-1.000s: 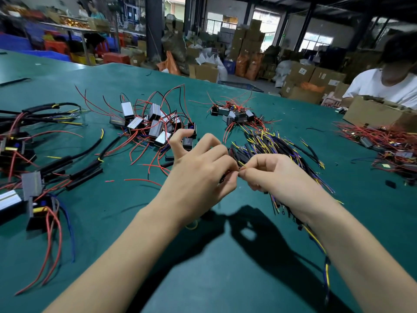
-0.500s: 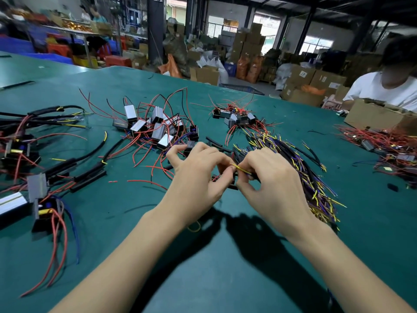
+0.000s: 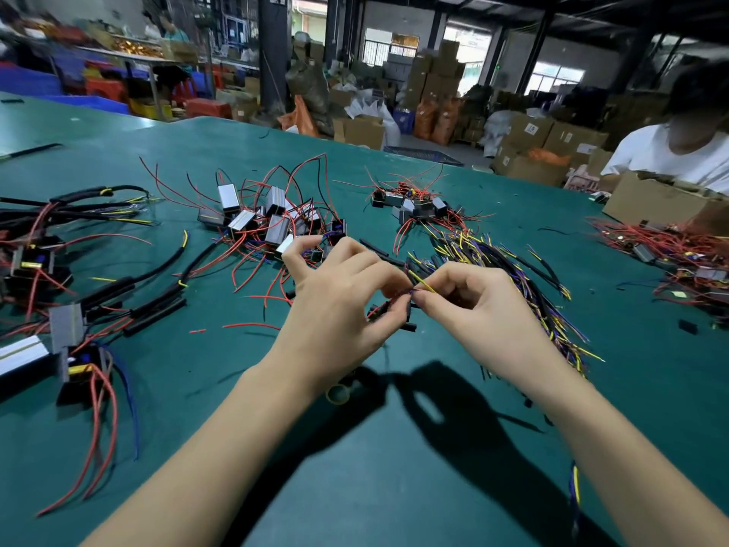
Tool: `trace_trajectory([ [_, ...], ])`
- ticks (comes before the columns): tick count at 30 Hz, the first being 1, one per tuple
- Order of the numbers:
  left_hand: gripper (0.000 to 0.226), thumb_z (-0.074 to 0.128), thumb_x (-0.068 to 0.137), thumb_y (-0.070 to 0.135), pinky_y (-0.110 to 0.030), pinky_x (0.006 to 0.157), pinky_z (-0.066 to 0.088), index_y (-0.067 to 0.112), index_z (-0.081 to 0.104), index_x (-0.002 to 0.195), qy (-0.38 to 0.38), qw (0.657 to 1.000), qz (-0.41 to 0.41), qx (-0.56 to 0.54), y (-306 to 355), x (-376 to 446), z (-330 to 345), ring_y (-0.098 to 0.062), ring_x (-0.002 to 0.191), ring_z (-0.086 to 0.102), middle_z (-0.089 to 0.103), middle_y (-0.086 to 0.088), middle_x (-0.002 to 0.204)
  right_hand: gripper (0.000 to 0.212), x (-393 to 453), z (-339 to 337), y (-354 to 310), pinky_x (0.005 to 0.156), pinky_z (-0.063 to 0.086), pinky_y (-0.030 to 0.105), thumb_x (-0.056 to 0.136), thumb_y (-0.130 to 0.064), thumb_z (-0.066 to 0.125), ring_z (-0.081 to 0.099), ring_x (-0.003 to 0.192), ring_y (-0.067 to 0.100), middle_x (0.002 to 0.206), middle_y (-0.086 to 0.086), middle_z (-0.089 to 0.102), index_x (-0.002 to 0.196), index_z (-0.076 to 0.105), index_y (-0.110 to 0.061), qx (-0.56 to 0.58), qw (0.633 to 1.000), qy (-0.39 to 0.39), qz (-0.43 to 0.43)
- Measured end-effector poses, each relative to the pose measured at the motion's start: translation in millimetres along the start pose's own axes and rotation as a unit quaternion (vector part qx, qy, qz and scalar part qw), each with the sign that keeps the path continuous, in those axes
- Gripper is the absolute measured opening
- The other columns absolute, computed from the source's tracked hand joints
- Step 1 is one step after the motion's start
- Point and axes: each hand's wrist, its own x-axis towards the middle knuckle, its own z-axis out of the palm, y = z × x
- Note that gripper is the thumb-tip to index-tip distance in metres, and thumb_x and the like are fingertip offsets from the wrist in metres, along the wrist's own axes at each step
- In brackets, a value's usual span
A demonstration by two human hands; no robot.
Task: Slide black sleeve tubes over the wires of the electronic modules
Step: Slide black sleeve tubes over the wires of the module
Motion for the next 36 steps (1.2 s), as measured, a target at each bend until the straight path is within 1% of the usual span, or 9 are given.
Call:
trace_trajectory([
  [3, 0.006, 0.063, 0.083, 0.030, -0.037, 0.095, 0.017, 0.030, 0.068, 0.082, -0.013, 0.999, -0.024, -0.038, 2, 1, 0, -0.008, 0.089, 0.057, 0.062, 0.017, 0.077, 0.014, 0, -4, -4, 0.057, 0.035, 0.025, 0.087, -0.011, 0.066, 0.045, 0.058, 0.008, 0.062, 0.004, 0.059, 0.074, 0.067, -0.012, 0.010, 1.000, -0.025, 0.008],
  [8, 0.004, 0.063, 0.080, 0.031, -0.034, 0.094, 0.018, 0.028, 0.066, 0.078, -0.015, 0.994, -0.052, -0.100, 4, 1, 1, -0.006, 0.086, 0.057, 0.063, 0.019, 0.076, 0.014, -2, -12, -16, 0.060, 0.037, 0.027, 0.089, -0.012, 0.063, 0.048, 0.065, 0.012, 0.076, 0.023, 0.066, 0.077, 0.069, -0.010, 0.024, 0.997, -0.067, 0.035],
  [12, 0.003, 0.065, 0.077, 0.028, -0.034, 0.092, 0.019, 0.025, 0.067, 0.076, -0.003, 0.996, -0.048, -0.069, 6, 0, 2, -0.009, 0.084, 0.057, 0.064, 0.017, 0.074, 0.017, -3, -13, -19, 0.045, 0.026, 0.012, 0.090, -0.012, 0.062, 0.036, 0.048, 0.003, 0.059, 0.003, 0.055, 0.077, 0.070, -0.006, 0.013, 0.997, -0.065, 0.051],
  [17, 0.003, 0.064, 0.078, 0.026, -0.036, 0.093, 0.020, 0.025, 0.068, 0.078, 0.009, 1.000, -0.015, -0.016, 5, 0, 3, -0.011, 0.083, 0.058, 0.063, 0.016, 0.072, 0.017, -2, -13, -17, 0.041, 0.023, 0.012, 0.090, -0.014, 0.062, 0.030, 0.042, 0.001, 0.046, -0.013, 0.043, 0.077, 0.070, -0.006, 0.016, 0.995, -0.058, 0.076],
  [20, 0.010, 0.068, 0.082, 0.032, -0.030, 0.093, 0.030, 0.027, 0.068, 0.090, -0.068, 0.985, -0.066, -0.143, -3, 3, -1, 0.001, 0.081, 0.058, 0.065, 0.017, 0.076, 0.016, -2, -13, -16, 0.047, 0.026, 0.018, 0.091, -0.015, 0.061, 0.035, 0.051, 0.008, 0.058, -0.001, 0.050, 0.078, 0.068, -0.008, 0.020, 0.994, -0.057, 0.092],
  [23, 0.012, 0.072, 0.082, 0.027, -0.014, 0.077, 0.043, 0.023, 0.068, 0.094, -0.211, 0.933, -0.142, -0.253, -17, 6, -8, 0.001, 0.073, 0.062, 0.070, 0.010, 0.077, 0.010, -3, -15, -15, 0.053, 0.032, 0.022, 0.090, -0.013, 0.061, 0.040, 0.057, 0.012, 0.065, 0.001, 0.055, 0.081, 0.065, -0.011, 0.030, 0.993, -0.050, 0.100],
  [26, 0.003, 0.069, 0.084, 0.016, -0.023, 0.074, 0.052, 0.018, 0.071, 0.087, -0.268, 0.904, -0.186, -0.275, -27, 6, -10, 0.000, 0.065, 0.062, 0.072, 0.007, 0.077, 0.010, -3, -17, -15, 0.056, 0.036, 0.023, 0.090, -0.013, 0.061, 0.043, 0.058, 0.012, 0.065, -0.003, 0.057, 0.080, 0.063, -0.014, 0.025, 0.994, -0.053, 0.087],
  [32, 0.009, 0.072, 0.082, 0.013, -0.005, 0.054, 0.036, 0.022, 0.071, 0.079, -0.214, 0.905, -0.175, -0.324, -20, 6, -6, 0.009, 0.050, 0.050, 0.066, 0.013, 0.064, 0.010, -3, -22, -16, 0.053, 0.033, 0.025, 0.086, -0.010, 0.066, 0.040, 0.055, 0.013, 0.065, 0.004, 0.058, 0.076, 0.065, -0.012, -0.002, 0.997, -0.061, 0.052],
  [36, 0.014, 0.074, 0.080, 0.015, -0.008, 0.051, 0.035, 0.028, 0.070, 0.076, -0.168, 0.915, -0.172, -0.323, -13, 5, 1, 0.007, 0.048, 0.050, 0.067, 0.011, 0.064, 0.012, -2, -24, -14, 0.053, 0.036, 0.023, 0.082, -0.012, 0.068, 0.041, 0.052, 0.008, 0.060, -0.003, 0.057, 0.072, 0.067, -0.018, -0.060, 0.997, -0.047, 0.028],
])
